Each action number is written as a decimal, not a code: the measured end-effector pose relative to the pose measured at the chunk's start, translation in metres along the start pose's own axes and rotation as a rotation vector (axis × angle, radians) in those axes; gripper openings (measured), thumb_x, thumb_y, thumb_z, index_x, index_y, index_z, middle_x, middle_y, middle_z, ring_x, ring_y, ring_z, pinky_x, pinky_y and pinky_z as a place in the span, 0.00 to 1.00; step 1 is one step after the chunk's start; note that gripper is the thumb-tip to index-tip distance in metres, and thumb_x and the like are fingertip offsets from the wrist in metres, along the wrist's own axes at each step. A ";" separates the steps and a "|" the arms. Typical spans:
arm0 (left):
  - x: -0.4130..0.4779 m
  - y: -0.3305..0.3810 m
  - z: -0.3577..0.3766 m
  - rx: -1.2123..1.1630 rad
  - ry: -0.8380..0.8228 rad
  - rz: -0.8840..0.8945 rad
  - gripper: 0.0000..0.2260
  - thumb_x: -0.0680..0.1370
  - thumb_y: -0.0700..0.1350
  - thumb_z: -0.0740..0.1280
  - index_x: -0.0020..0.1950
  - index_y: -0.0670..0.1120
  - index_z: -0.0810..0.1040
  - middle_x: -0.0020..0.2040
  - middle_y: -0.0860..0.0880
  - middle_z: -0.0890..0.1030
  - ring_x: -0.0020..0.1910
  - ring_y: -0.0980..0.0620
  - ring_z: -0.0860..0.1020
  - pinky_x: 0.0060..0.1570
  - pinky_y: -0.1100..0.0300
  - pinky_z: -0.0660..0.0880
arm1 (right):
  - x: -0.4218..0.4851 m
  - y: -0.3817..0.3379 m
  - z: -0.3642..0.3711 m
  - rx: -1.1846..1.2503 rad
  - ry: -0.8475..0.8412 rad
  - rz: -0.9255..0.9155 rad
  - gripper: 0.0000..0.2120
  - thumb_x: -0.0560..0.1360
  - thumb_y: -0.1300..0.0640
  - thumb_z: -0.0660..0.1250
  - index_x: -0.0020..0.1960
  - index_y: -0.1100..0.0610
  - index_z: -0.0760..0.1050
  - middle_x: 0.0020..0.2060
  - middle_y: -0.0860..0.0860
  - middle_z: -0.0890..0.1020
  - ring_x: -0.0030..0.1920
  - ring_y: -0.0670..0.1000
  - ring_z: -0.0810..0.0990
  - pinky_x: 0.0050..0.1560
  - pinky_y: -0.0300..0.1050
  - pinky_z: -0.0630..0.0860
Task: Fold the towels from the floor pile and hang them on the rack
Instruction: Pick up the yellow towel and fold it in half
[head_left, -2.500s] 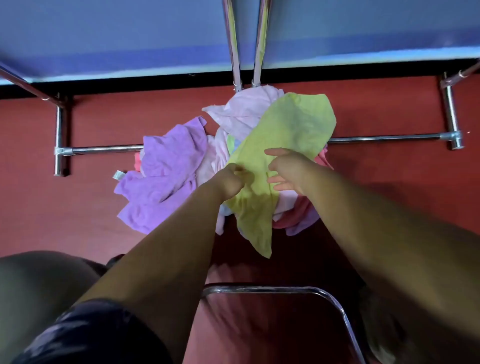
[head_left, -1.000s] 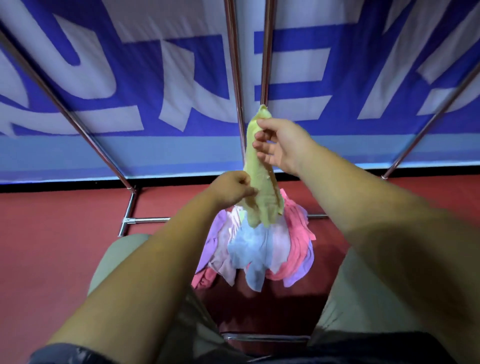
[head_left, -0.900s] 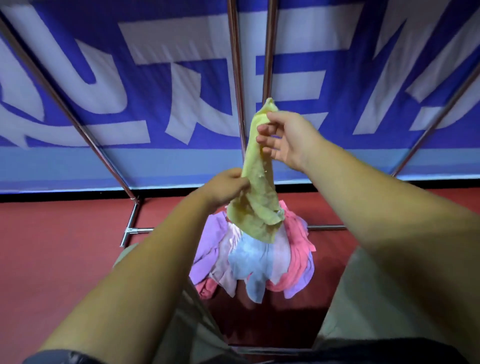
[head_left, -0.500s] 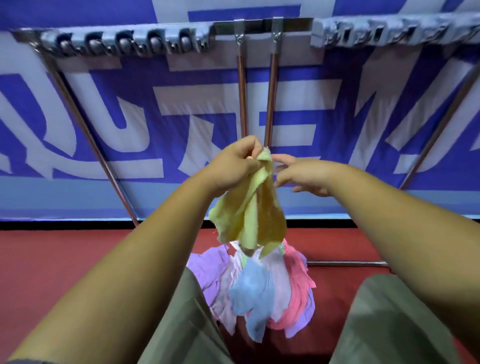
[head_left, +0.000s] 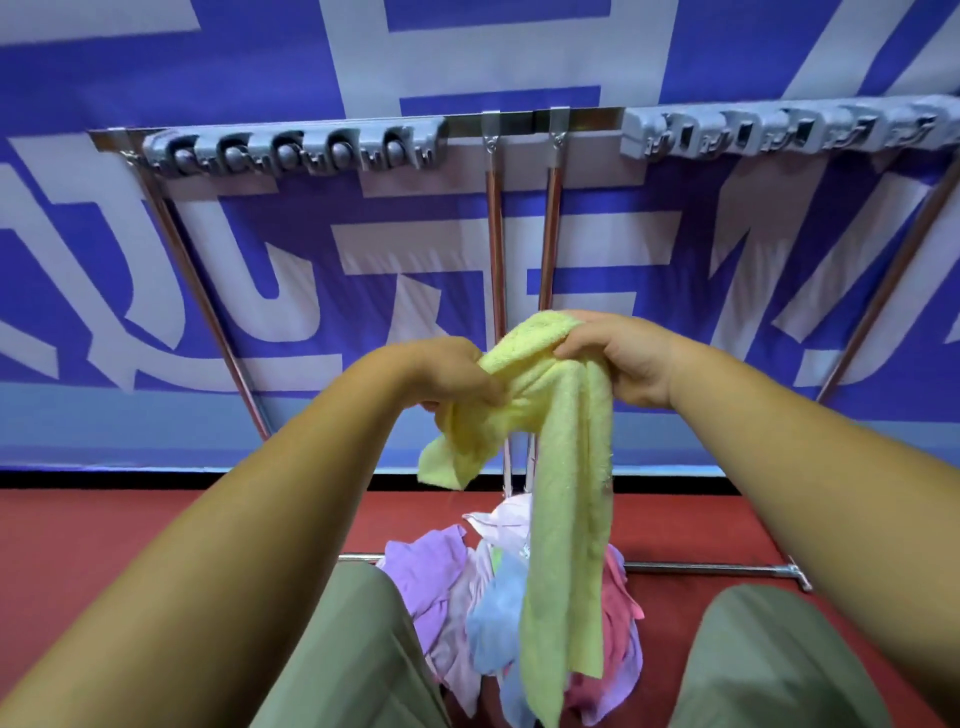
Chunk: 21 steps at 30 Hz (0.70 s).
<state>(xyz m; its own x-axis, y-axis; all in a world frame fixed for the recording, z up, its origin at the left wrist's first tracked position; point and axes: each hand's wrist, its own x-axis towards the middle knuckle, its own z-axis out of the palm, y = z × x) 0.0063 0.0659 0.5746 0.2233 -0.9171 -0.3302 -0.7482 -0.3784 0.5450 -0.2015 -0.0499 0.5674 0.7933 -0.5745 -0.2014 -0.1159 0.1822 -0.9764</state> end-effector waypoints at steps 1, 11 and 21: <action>0.000 -0.004 -0.001 -0.101 -0.002 0.021 0.15 0.74 0.52 0.76 0.57 0.45 0.85 0.51 0.43 0.89 0.47 0.44 0.88 0.44 0.50 0.83 | 0.001 -0.001 -0.002 0.032 -0.010 -0.004 0.19 0.78 0.67 0.64 0.65 0.55 0.83 0.55 0.58 0.85 0.54 0.57 0.84 0.64 0.57 0.79; 0.000 0.019 -0.015 -0.839 0.040 0.410 0.18 0.78 0.29 0.71 0.67 0.38 0.78 0.54 0.41 0.85 0.53 0.44 0.85 0.50 0.54 0.83 | 0.005 0.000 -0.005 -0.031 -0.060 0.072 0.09 0.79 0.64 0.67 0.55 0.56 0.84 0.48 0.54 0.88 0.46 0.51 0.87 0.47 0.43 0.83; 0.013 0.035 -0.024 -0.493 0.172 0.417 0.20 0.70 0.35 0.72 0.57 0.54 0.85 0.55 0.46 0.87 0.58 0.41 0.85 0.61 0.40 0.82 | 0.003 -0.030 -0.008 0.003 0.029 -0.126 0.12 0.80 0.52 0.71 0.59 0.57 0.86 0.45 0.53 0.86 0.51 0.54 0.84 0.61 0.55 0.79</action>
<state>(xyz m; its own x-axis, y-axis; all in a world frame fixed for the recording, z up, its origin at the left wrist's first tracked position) -0.0019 0.0376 0.6078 0.1038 -0.9905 0.0898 -0.4296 0.0368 0.9023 -0.2002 -0.0636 0.5951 0.7838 -0.6159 -0.0797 -0.0151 0.1094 -0.9939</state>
